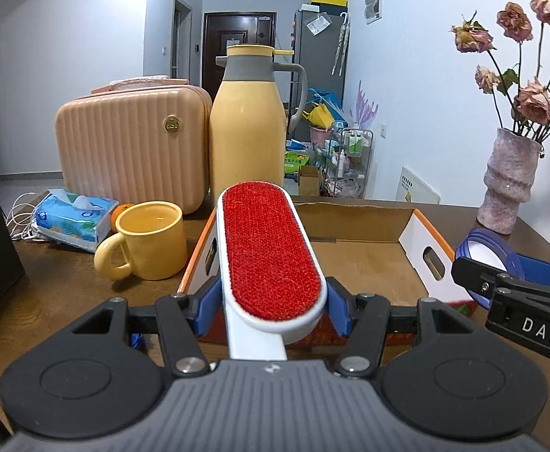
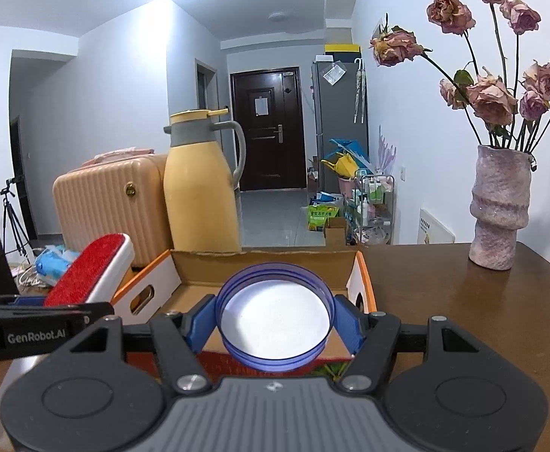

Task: Organize rigid objects
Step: 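Carry the lint brush with the left tool while the right tool carries the lid over the box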

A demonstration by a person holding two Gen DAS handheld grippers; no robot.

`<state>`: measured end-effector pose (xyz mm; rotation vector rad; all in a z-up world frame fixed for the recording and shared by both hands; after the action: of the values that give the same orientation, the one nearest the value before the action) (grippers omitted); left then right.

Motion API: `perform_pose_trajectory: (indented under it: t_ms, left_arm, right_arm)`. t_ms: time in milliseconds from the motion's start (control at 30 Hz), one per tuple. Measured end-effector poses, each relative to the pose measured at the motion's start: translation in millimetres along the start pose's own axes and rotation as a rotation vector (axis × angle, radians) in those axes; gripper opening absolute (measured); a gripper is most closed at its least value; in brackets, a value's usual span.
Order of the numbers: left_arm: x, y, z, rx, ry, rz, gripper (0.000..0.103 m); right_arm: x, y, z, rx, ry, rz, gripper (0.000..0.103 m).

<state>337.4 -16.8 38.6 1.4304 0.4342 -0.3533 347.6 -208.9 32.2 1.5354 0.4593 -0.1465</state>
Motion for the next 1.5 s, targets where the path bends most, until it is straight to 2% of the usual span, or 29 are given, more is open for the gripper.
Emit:
perform_pose_trajectory:
  t_ms: [667, 1067, 1500]
  left_arm:
    - [67, 37, 6, -0.026, 0.020, 0.003, 0.059]
    - [110, 44, 6, -0.011, 0.025, -0.054, 0.059]
    - [151, 38, 9, 0.022, 0.017, -0.171, 0.059]
  right_arm:
    - [72, 22, 15, 0.028, -0.006, -0.029, 0.065]
    - [113, 21, 20, 0.000, 0.006, -0.108, 0.065]
    - [141, 5, 20, -0.014, -0.006, -0.186, 0.065]
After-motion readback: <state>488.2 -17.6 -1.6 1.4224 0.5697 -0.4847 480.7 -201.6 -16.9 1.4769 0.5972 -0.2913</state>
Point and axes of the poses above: each gripper's, at about its wrist camera, not at the fingertips, and x roughly the way its jaws point, z to its right, y to its top, the point moved 2 cm from there along x, roughly the way its jaws point, and after that the axes turned 3 degrees about -x, right-handed, at the moved point
